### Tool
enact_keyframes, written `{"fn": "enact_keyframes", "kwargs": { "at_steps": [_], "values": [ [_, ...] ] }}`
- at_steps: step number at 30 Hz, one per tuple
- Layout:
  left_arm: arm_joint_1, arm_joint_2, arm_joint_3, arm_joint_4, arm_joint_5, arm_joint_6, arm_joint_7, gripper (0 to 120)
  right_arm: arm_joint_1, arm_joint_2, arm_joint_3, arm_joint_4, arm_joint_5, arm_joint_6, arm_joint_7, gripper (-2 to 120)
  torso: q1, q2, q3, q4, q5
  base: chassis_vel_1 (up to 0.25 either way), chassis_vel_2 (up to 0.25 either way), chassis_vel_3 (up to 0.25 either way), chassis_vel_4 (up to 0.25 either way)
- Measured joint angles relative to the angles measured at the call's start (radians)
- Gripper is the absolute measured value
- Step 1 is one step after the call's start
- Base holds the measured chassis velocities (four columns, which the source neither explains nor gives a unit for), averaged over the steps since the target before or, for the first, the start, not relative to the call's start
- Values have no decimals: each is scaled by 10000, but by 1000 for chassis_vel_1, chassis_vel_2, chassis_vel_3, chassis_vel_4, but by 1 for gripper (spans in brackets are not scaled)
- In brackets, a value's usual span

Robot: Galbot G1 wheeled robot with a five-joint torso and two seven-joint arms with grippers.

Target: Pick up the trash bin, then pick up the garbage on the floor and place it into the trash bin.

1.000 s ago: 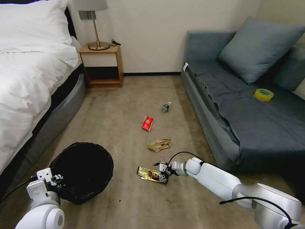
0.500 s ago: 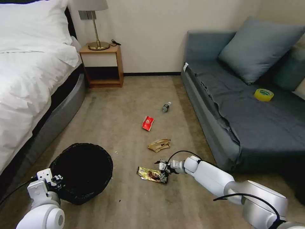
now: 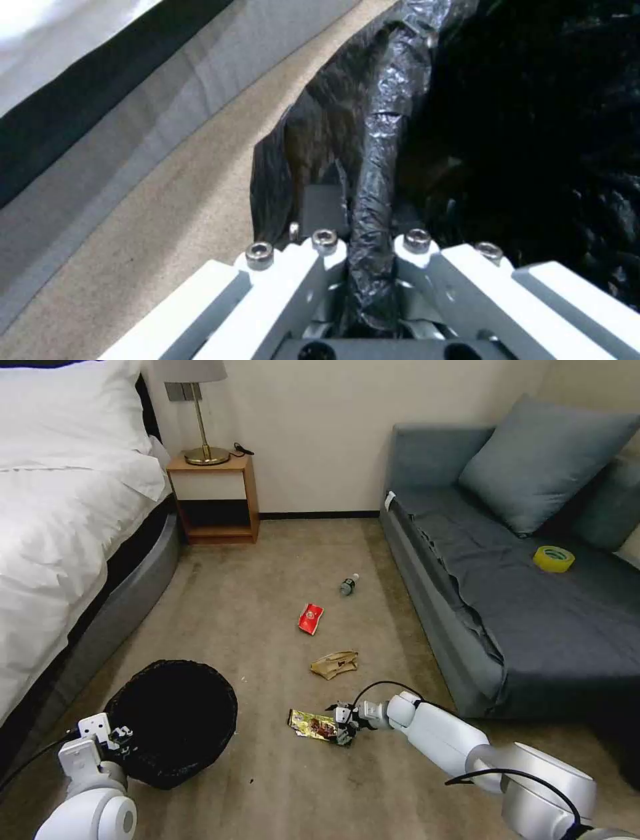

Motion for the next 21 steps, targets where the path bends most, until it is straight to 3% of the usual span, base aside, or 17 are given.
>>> {"fn": "enact_keyframes", "kwargs": {
  "at_steps": [8, 12, 15, 18, 20, 21],
  "values": [
    [23, 7, 0, 38, 64, -65, 20, 2, -51, 65, 53, -125, -89, 70, 2, 76, 0, 2, -1, -1, -1, 0, 0, 0, 0],
    [19, 17, -4, 63, 78, -88, 31, 2, -115, 64, 77, -119, -103, 148, -4, 65, 0, 2, -1, -3, -3, 0, 0, 0, 0],
    [-2, 20, -4, 121, 118, -110, 51, 2, -145, 44, 104, -83, -116, 204, -52, 48, 0, 2, -1, 1, 2, 0, 0, 0, 0],
    [-8, 20, -1, 136, 134, -112, 51, 2, -150, 34, 121, -80, -124, 219, -64, 45, 0, 2, -1, 1, 2, 0, 0, 0, 0],
    [-20, 18, 11, 140, 150, -114, 51, 2, -176, -48, 189, 7, -151, 265, -111, 30, 0, 2, 0, 2, 2, 0, 0, 0, 0],
    [-20, 18, 11, 140, 150, -114, 51, 2, -176, -48, 189, 7, -151, 265, -111, 30, 0, 2, 0, 2, 2, 0, 0, 0, 0]
  ]
}}
